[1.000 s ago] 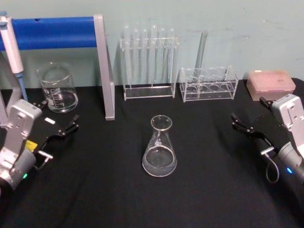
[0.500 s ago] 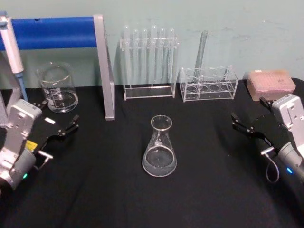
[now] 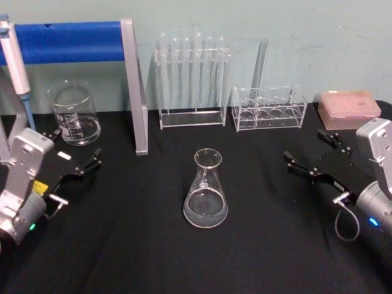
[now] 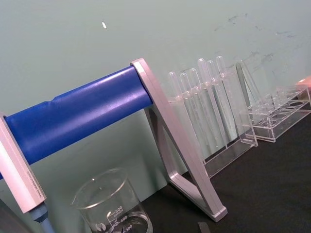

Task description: Grasp the erlenmeyer flask with one hand, shake it three times, then place it back.

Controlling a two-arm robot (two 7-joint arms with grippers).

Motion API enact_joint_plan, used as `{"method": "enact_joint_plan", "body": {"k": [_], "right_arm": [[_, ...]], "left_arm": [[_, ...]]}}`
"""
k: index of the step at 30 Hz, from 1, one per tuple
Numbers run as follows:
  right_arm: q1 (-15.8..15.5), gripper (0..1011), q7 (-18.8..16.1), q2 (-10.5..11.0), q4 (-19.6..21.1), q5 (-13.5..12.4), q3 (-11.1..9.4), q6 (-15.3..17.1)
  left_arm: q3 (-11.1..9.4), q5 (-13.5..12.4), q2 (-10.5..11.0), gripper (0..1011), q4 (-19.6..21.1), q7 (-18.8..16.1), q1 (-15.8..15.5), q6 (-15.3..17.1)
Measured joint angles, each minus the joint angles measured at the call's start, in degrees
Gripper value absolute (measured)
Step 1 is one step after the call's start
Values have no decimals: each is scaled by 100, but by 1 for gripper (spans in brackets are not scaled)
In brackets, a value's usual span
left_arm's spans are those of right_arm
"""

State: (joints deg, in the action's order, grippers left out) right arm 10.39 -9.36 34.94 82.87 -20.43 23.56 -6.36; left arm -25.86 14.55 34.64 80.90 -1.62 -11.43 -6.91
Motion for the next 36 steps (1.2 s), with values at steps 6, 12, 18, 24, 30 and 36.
{"method": "enact_joint_plan", "body": {"k": [6, 12, 18, 24, 30, 36], "right_arm": [[-20, 1000, -539, 10, 90, -170, -4, -90], [-11, 1000, -1106, -22, 118, -242, 74, -235], [12, 1000, -1596, -54, 132, -373, 124, -336], [42, 1000, -2250, -126, 157, -623, 176, -396], [106, 1000, -2708, -226, 108, -832, 222, -332], [229, 1000, -3039, -355, -16, -991, 303, -185]], "left_arm": [[0, 0, 0, 1001, 0, 0, 0, 0], [0, 0, 0, 1001, 0, 0, 0, 0], [0, 0, 0, 1001, 0, 0, 0, 0], [0, 0, 0, 1001, 0, 0, 0, 0], [0, 0, 0, 1001, 0, 0, 0, 0], [0, 0, 0, 1001, 0, 0, 0, 0]]}}
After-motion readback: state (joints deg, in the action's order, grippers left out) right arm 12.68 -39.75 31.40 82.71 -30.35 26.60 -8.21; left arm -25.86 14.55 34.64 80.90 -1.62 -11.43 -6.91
